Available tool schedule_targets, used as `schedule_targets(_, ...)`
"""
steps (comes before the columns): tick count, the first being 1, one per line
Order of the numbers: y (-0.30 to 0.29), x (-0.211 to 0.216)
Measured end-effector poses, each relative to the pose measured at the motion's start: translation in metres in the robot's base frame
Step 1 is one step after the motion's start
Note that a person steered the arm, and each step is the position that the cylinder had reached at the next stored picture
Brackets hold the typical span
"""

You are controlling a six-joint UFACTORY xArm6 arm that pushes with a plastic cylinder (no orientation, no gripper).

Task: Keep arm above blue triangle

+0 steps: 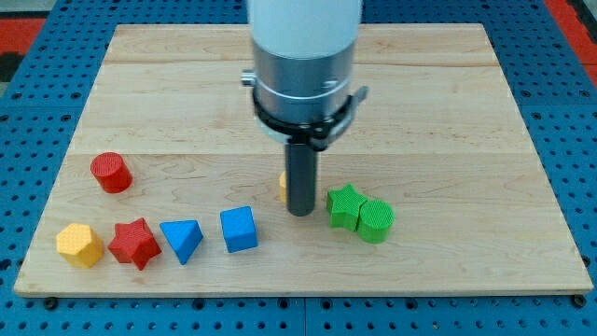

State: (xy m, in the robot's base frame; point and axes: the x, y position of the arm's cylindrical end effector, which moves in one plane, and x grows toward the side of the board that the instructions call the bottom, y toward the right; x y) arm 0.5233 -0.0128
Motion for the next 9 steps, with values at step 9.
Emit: schedule_targets(9, -0.056, -0.011)
